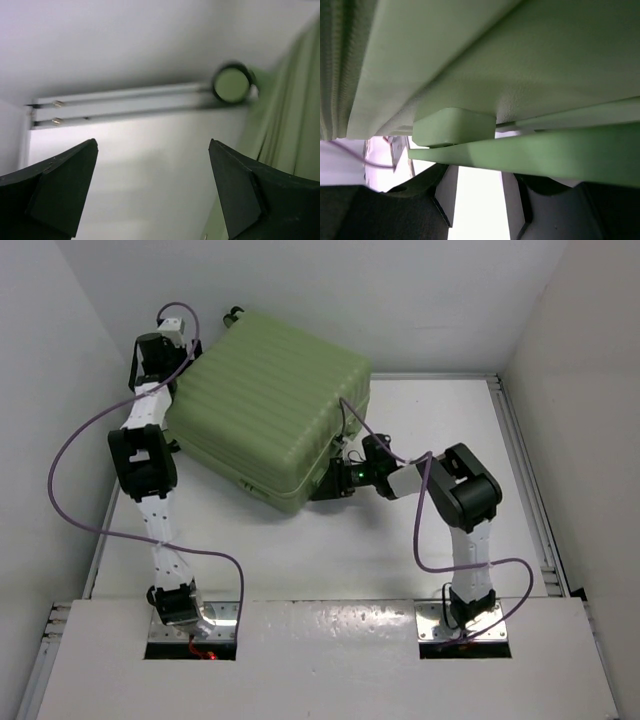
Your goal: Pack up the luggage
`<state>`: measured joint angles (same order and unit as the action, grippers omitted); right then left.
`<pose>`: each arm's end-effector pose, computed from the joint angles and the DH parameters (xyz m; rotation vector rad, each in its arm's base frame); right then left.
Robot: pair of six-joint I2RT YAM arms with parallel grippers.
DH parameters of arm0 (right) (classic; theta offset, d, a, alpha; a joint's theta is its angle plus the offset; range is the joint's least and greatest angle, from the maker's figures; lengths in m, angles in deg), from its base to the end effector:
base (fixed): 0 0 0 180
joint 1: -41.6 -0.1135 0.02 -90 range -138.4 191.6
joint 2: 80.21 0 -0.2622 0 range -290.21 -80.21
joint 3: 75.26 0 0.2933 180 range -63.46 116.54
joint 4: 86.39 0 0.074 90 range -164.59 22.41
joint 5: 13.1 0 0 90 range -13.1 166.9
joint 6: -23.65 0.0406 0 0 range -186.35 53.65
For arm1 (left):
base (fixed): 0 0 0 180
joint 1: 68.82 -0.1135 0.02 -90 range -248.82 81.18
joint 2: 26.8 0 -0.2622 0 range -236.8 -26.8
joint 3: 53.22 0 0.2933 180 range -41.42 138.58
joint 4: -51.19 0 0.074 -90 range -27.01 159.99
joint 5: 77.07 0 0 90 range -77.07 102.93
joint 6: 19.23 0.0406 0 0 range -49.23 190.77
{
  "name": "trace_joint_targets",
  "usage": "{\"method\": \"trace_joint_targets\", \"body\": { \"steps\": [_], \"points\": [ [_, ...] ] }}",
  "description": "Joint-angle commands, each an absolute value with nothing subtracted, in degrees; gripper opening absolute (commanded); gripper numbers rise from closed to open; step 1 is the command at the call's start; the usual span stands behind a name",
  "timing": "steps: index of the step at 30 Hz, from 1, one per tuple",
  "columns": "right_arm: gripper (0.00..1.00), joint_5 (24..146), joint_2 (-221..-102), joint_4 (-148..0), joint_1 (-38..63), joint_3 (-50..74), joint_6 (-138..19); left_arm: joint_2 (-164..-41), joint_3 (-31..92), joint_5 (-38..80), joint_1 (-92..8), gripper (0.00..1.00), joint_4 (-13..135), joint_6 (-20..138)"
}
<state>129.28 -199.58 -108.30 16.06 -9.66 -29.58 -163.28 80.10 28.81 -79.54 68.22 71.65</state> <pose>0.3523 0.2040 0.0533 -0.3876 2.2729 1.5758 0.6005 0.1024 0.2389 0.0213 1.9112 -0.1298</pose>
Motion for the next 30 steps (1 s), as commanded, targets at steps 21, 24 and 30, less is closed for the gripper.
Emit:
{"method": "trace_joint_targets", "body": {
  "steps": [21,24,30],
  "points": [
    [0.51,122.1,-173.9,-120.0,-0.5,-7.7,-49.6,-105.0,59.6,58.9,-79.9,0.94,89.4,80.0],
    [0.53,120.2,-165.8,-117.2,7.0,-13.7,-44.6,-98.1,54.5,60.5,-74.9,0.84,104.3,91.9],
    [0.53,110.6,-161.1,-106.3,21.0,-20.8,-44.2,-91.2,39.9,49.6,-57.2,0.74,111.6,95.2]
  ]
}}
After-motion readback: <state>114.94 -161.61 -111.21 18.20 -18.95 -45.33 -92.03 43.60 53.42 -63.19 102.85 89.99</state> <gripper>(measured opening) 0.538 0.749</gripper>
